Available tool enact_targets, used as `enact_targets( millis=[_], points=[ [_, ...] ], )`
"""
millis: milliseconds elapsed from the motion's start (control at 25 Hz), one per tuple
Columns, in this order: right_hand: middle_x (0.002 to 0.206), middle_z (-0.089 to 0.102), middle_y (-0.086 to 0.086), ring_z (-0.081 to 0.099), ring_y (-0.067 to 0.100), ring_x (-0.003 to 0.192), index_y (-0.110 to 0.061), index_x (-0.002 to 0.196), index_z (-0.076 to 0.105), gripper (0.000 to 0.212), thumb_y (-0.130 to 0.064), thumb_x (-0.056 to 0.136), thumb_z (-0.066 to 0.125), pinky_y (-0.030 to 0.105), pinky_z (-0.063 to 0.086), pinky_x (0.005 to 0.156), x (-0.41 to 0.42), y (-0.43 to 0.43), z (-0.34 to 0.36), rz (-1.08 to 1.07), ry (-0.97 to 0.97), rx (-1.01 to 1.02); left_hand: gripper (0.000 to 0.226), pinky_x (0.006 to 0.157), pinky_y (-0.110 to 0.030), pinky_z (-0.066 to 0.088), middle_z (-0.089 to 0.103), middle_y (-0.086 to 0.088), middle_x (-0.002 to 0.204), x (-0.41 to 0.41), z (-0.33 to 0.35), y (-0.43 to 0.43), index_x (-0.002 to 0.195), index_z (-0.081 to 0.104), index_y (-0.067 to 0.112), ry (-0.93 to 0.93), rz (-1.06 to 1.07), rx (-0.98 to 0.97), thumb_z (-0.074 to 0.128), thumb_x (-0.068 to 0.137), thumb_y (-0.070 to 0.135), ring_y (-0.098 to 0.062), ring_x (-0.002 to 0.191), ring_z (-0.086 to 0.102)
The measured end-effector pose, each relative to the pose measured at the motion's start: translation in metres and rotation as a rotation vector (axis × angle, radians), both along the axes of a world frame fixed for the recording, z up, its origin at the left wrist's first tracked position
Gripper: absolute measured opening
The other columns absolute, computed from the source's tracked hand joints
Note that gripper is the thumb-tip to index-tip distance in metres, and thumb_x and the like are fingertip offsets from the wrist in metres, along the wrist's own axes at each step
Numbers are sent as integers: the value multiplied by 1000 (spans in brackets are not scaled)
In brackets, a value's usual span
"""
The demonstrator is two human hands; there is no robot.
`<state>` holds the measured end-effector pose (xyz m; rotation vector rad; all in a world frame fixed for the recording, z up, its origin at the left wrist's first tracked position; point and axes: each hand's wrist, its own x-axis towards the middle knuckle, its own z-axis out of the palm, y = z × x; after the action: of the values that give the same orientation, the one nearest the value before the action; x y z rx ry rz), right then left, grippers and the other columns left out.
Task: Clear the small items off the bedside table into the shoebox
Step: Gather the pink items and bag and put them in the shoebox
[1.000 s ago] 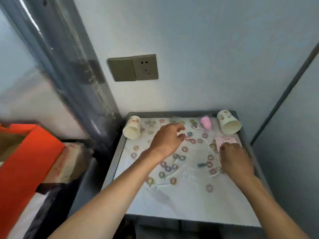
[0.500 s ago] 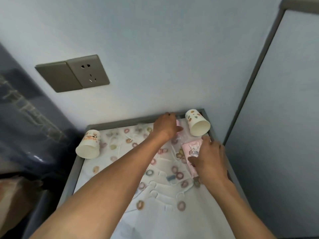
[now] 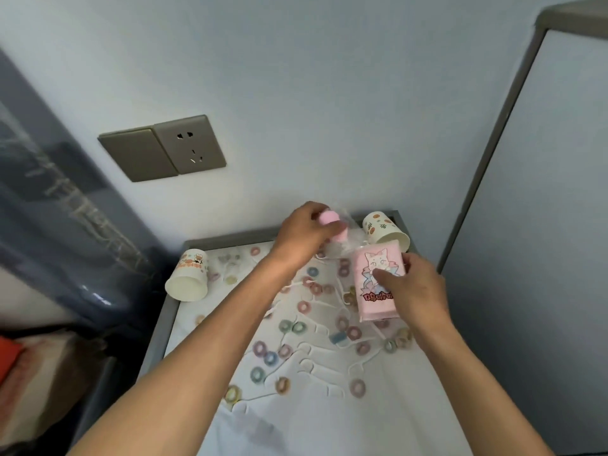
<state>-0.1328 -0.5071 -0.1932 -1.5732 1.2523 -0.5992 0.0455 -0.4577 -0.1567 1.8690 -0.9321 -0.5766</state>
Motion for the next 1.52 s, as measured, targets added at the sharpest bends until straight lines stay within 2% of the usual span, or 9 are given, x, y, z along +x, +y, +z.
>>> enact_targets(
  millis=[120,200,320,440,680,1040,1160,1280,1520],
  points=[
    [73,75,0,71,14,58,-13,95,68,7,-13,93,61,25,52,45,6,11,4,59,-248,278,41,72,-22,55,68,2,110,-14,5,51,118,64,18,83,-123,-12,80,80,26,-8,89,68],
    [76,75,5,71,19,62,-9,100,67,15,-15,97,54,29,54,54,13,19,5,75,-354,412,49,81,-26,57,66,1,116,-23,1,72,124,62,15,27,-125,43,81,79,25,-10,94,68],
    [82,76,11,70,30,71,-12,98,68,29,-31,101,47,39,50,66,21,32,4,142,-311,463,50,70,-13,51,67,2,114,-27,-6,87,121,63,16,-2,-86,14,83,76,23,0,81,67],
    [78,75,11,66,35,69,-17,96,70,41,-47,99,42,39,43,59,31,44,6,232,-216,460,51,73,-13,50,66,2,113,-26,-10,96,118,64,19,-86,-28,-4,86,73,26,-6,85,68],
    [96,75,14,69,34,97,-14,108,71,34,-37,84,71,48,51,87,46,62,8,372,-323,488,55,77,-14,48,65,4,110,-22,-16,110,117,61,17,-214,14,8,88,69,24,-10,91,63],
    [83,76,5,73,22,75,-14,103,68,27,-31,82,74,29,52,61,51,58,12,193,-364,478,38,76,-10,45,68,10,118,30,-12,111,118,64,25,-272,85,59,67,87,48,8,91,61],
    [80,76,1,73,18,72,-17,99,68,24,-34,83,73,27,51,59,48,52,13,107,-388,480,24,87,-36,44,65,-10,122,96,-19,87,118,60,10,-633,225,523,54,99,23,-27,113,55],
    [83,77,1,73,18,75,-17,100,68,25,-35,83,73,27,52,59,47,45,12,86,-409,494,26,92,-38,38,62,-12,125,130,-37,65,118,59,12,-831,121,958,52,97,26,-31,120,49],
    [81,76,-2,73,12,69,-19,98,67,24,-36,82,73,23,50,52,47,40,12,100,-428,504,33,92,-37,35,66,-10,120,143,-54,53,114,65,17,-810,165,930,58,94,43,-29,116,56]
  ],
)
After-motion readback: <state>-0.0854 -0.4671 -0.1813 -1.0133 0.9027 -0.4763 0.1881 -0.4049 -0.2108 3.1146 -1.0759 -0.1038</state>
